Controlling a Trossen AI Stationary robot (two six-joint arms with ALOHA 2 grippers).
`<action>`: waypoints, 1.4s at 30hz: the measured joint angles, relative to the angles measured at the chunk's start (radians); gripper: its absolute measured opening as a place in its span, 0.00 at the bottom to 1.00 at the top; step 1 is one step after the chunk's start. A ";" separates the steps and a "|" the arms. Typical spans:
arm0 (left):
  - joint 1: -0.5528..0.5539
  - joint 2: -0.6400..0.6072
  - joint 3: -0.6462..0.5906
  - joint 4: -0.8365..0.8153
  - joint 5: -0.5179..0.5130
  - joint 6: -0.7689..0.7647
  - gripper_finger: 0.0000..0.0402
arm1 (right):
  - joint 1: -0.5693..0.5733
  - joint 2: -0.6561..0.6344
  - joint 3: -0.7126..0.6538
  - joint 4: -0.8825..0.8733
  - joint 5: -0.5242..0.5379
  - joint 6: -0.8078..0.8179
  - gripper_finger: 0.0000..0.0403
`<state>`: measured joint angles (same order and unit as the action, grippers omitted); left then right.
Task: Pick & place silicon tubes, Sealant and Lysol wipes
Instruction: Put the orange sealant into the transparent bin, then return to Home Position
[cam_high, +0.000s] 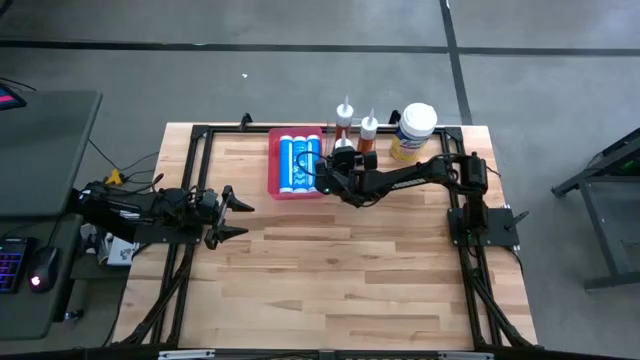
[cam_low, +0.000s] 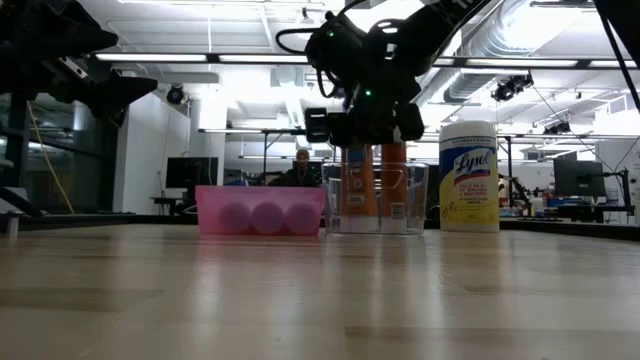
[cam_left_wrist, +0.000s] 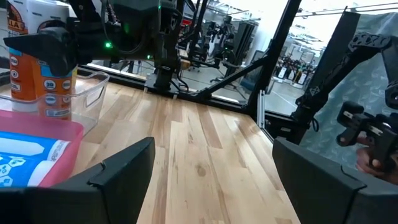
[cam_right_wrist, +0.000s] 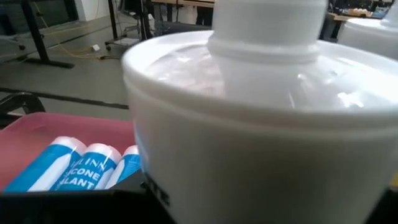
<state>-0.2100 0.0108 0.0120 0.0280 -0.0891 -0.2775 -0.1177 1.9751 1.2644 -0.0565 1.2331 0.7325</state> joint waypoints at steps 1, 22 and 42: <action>0.000 0.000 0.000 0.000 0.000 0.000 0.79 | 0.000 0.000 0.000 0.000 -0.002 -0.011 0.42; 0.000 0.000 0.000 0.000 0.000 0.000 0.79 | 0.001 -0.002 -0.004 0.027 -0.004 -0.170 0.78; 0.000 0.000 0.000 0.000 -0.001 0.000 0.79 | 0.010 -0.054 -0.003 0.011 -0.031 -0.217 0.78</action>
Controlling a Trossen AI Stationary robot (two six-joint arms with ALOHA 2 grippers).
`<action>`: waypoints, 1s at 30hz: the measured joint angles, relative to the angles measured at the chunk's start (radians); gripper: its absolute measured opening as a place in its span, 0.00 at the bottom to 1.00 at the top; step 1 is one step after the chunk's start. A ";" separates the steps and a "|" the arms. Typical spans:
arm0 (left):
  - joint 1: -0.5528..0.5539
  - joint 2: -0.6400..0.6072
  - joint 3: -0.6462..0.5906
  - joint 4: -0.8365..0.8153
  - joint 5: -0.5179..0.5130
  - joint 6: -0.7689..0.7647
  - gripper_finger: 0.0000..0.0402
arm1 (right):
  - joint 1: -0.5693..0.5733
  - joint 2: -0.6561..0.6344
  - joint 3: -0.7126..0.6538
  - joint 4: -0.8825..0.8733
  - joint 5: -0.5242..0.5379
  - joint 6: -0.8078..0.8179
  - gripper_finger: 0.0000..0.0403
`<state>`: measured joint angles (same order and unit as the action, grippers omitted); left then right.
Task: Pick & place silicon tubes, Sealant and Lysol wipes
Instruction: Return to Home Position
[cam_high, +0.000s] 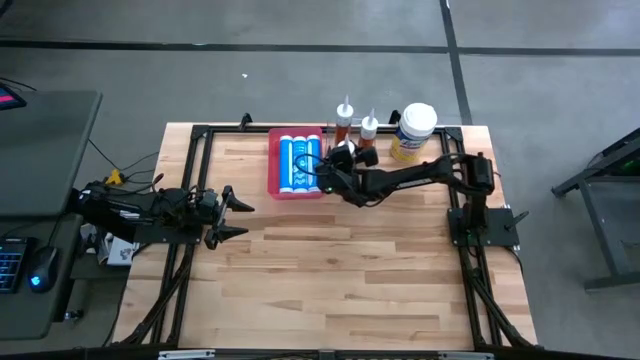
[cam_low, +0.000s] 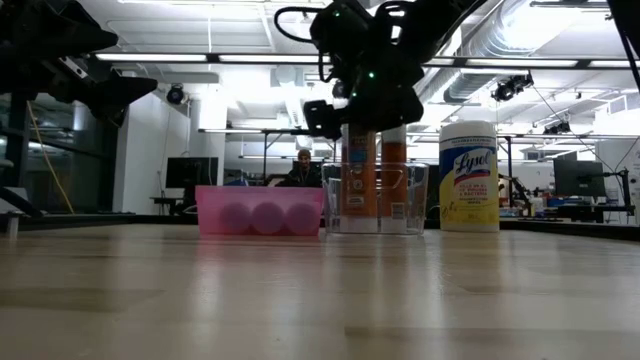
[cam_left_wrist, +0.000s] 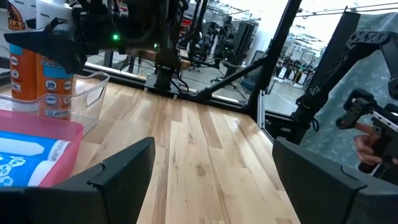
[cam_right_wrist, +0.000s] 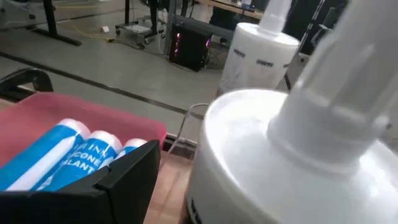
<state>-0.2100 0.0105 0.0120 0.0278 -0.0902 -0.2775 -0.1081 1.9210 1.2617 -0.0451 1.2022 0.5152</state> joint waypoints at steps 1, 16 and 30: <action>0.000 0.000 0.000 0.000 0.000 0.000 0.79 | 0.000 -0.004 0.000 -0.006 0.004 0.000 0.78; 0.000 0.000 0.000 0.000 0.000 0.000 0.79 | 0.000 -0.072 0.000 -0.055 0.015 0.026 0.78; 0.000 0.000 0.000 0.000 0.000 0.000 0.79 | 0.008 -0.146 0.000 0.084 -0.009 -0.114 0.78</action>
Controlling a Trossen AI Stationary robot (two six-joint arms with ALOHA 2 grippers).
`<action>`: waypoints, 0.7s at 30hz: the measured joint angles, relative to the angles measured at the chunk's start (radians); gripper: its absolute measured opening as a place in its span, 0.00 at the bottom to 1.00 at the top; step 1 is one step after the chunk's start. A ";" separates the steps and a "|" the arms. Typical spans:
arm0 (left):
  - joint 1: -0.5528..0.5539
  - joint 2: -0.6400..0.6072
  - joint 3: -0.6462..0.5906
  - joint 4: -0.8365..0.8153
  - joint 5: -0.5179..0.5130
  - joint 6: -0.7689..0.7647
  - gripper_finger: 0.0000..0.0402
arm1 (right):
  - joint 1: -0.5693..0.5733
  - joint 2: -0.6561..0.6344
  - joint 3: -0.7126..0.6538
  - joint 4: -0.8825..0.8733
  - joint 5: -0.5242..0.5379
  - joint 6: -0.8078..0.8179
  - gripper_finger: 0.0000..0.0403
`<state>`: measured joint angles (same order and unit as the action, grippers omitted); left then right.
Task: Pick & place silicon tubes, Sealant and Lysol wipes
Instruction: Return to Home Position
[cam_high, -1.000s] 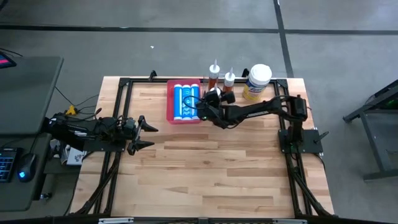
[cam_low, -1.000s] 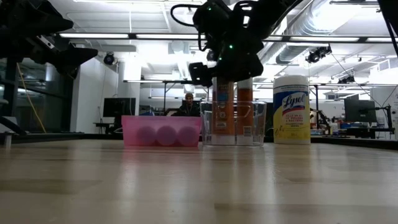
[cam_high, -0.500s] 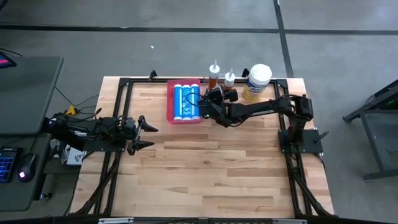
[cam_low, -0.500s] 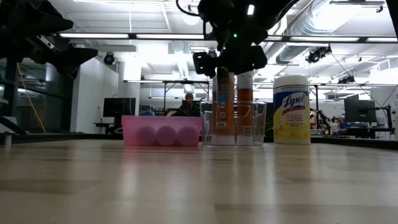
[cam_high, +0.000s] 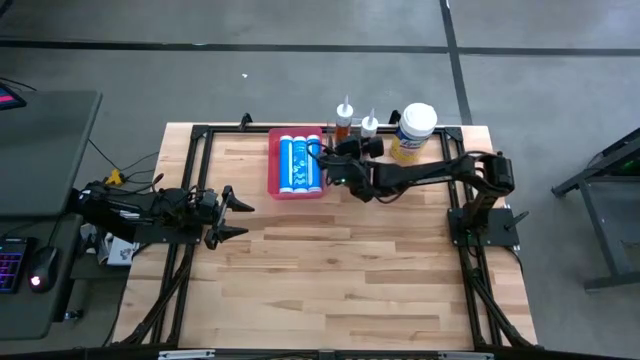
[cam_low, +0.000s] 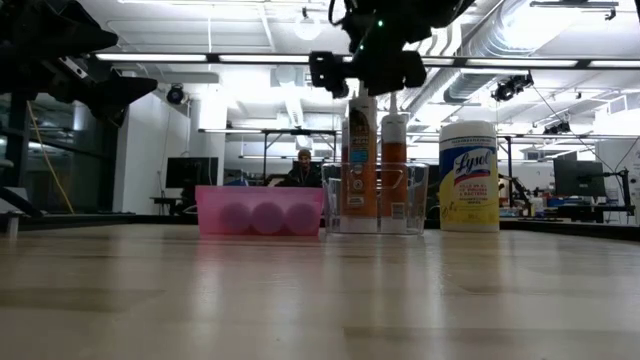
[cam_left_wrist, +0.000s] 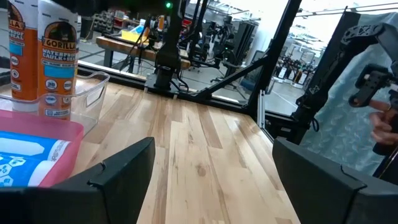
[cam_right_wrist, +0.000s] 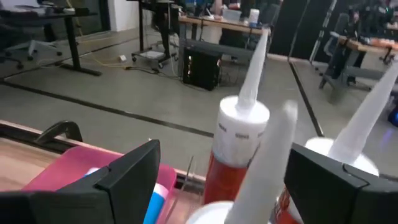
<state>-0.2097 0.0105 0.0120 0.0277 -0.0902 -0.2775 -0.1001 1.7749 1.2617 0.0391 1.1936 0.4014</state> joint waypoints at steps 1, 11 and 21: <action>0.000 0.000 0.000 0.000 0.000 0.000 0.79 | 0.002 -0.006 0.000 0.012 0.000 -0.026 0.78; 0.000 0.000 0.000 0.000 0.000 0.000 0.79 | 0.026 -0.192 0.000 0.034 -0.015 -0.247 0.78; 0.000 0.000 0.000 0.000 0.000 0.000 0.79 | 0.083 -0.463 0.000 -0.296 -0.465 -0.153 0.78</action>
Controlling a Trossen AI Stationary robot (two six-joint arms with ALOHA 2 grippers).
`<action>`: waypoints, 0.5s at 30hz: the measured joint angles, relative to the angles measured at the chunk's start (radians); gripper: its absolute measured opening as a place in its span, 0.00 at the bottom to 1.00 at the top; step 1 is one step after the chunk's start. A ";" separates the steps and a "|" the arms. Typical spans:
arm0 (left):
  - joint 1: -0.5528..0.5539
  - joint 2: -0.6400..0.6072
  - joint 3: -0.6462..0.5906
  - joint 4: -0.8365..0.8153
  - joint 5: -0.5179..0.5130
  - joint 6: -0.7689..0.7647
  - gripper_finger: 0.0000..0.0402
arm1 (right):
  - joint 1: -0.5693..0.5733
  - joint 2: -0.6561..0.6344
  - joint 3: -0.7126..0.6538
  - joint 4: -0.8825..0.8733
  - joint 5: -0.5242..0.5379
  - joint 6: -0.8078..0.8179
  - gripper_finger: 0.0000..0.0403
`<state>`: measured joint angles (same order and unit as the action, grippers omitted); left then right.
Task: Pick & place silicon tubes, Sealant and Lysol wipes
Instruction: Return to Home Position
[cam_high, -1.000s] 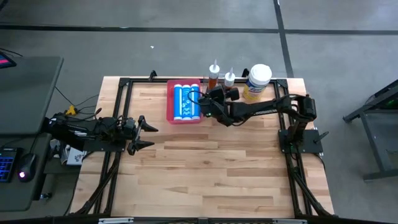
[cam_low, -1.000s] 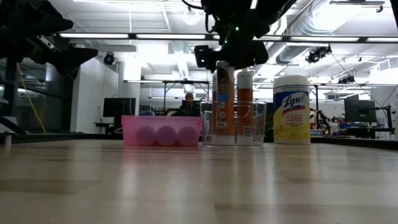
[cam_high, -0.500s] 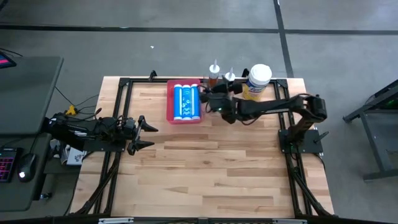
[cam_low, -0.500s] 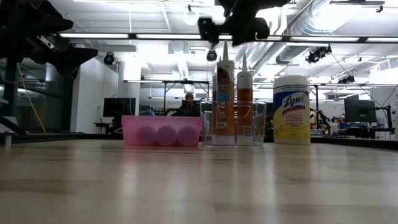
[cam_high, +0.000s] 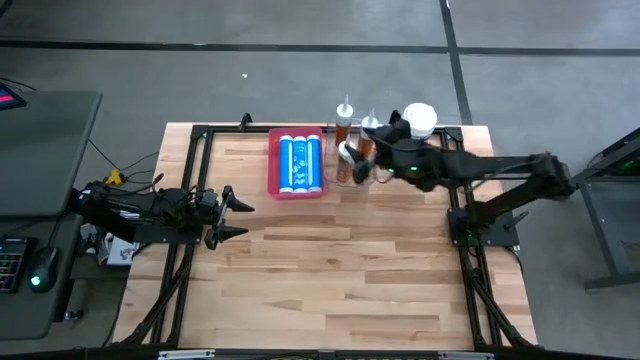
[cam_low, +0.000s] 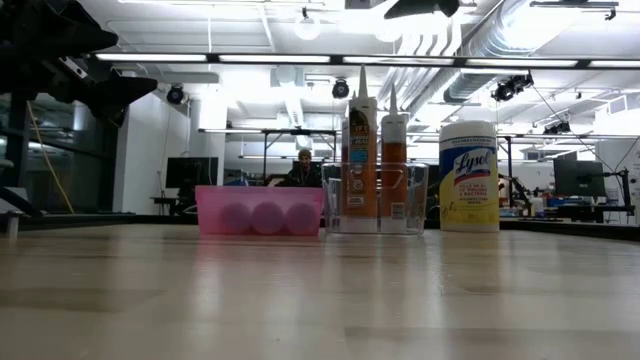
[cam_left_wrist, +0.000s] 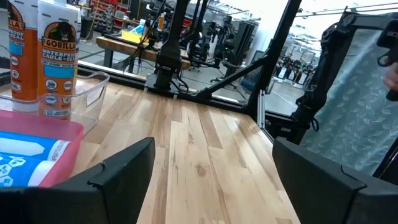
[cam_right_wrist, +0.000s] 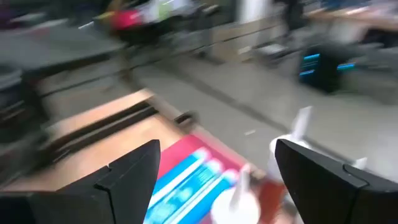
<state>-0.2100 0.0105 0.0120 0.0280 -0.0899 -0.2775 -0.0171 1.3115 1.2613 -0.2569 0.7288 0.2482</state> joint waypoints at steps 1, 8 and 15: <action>0.000 0.000 0.000 0.000 0.000 0.000 0.79 | 0.006 -0.024 0.000 -0.041 -0.060 0.003 0.78; 0.000 0.000 0.000 0.000 0.000 0.000 0.79 | 0.094 -0.213 -0.130 -0.084 -0.261 -0.043 0.70; 0.000 0.000 0.000 0.000 0.000 0.000 0.79 | 0.148 -0.492 -0.552 0.238 -0.323 0.118 0.47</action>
<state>-0.2100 0.0105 0.0120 0.0277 -0.0898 -0.2775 0.1305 0.8194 0.7095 -0.0188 0.4062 0.3662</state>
